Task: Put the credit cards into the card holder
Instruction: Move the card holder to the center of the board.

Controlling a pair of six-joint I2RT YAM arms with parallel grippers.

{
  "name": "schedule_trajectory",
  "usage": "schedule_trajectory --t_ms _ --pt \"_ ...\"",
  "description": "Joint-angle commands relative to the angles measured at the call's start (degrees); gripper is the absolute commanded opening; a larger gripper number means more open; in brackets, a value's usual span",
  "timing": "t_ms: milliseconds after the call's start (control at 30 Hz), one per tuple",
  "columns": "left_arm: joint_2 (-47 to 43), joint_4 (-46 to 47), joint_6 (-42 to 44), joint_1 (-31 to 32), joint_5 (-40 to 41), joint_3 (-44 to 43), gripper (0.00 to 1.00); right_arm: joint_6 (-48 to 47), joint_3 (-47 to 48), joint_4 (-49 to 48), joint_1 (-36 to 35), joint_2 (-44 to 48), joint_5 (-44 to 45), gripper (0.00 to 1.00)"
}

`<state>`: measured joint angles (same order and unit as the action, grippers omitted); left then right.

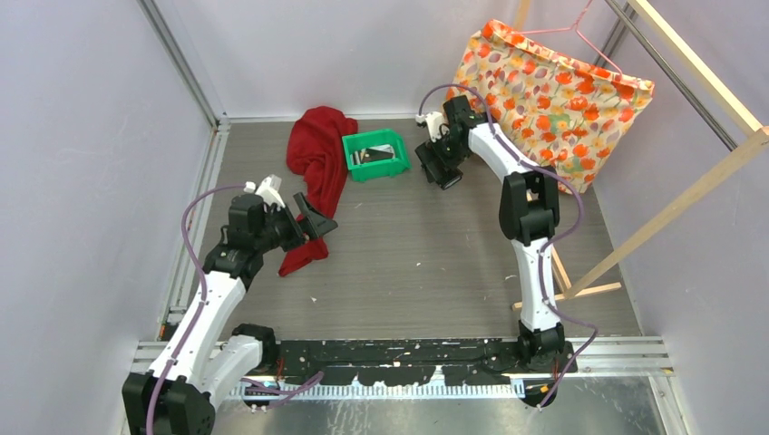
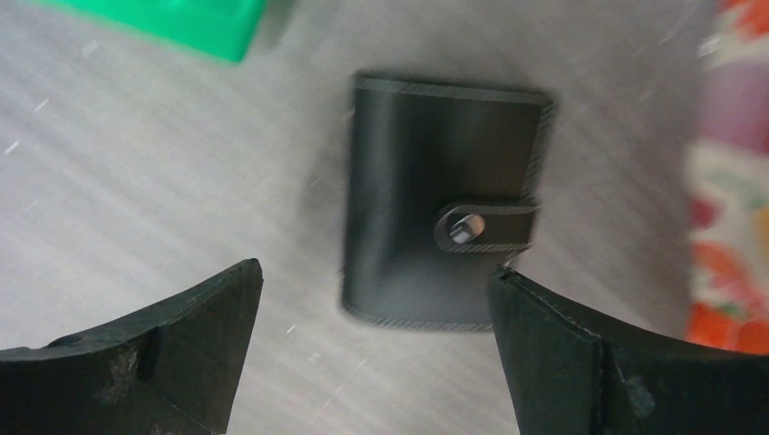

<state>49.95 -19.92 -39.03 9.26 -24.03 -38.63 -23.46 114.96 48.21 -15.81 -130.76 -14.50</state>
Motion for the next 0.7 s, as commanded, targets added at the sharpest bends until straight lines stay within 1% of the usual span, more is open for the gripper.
schedule_trajectory --t_ms 0,100,200,300,333,433,533,600,633,667 --pt "-1.1 5.6 -3.6 -0.1 -0.2 0.0 0.90 0.5 10.8 -1.7 -0.1 -5.2 9.4 0.97" --pt "-1.2 5.6 -4.0 -0.1 0.3 -0.3 0.90 0.3 13.5 -2.0 -0.5 -8.2 11.8 0.97" --pt "-1.0 6.7 -5.1 -0.1 0.6 0.3 0.89 -0.2 13.2 -1.4 -0.5 -10.1 10.7 0.95" --pt "-0.5 8.6 -7.5 -0.1 -0.6 1.3 0.89 -0.9 9.9 -1.4 -0.6 -9.9 8.1 0.85" --pt "-0.4 9.4 -8.2 -0.1 -1.3 1.6 0.89 -1.1 7.9 -1.8 -0.5 -8.9 6.8 0.82" --pt "-0.6 11.1 -9.2 0.5 -2.8 2.3 0.88 -1.8 -0.9 -3.8 -0.5 -3.7 4.0 0.66" --pt "-1.1 12.4 -9.8 2.2 -3.5 3.3 0.87 -2.7 -11.4 -5.7 -0.4 4.0 1.8 0.52" --pt "-1.4 14.2 -10.6 4.3 -3.5 4.6 0.86 -3.1 -18.5 -6.2 -0.4 9.2 -0.3 0.46" --pt "-1.6 15.2 -11.4 5.3 -3.3 5.7 0.86 -3.2 -23.5 -5.9 -0.5 11.8 -1.4 0.44" --pt "-1.7 16.4 -11.7 6.6 -3.0 6.3 0.85 -3.4 -25.9 -5.8 -0.6 15.0 -3.0 0.43"
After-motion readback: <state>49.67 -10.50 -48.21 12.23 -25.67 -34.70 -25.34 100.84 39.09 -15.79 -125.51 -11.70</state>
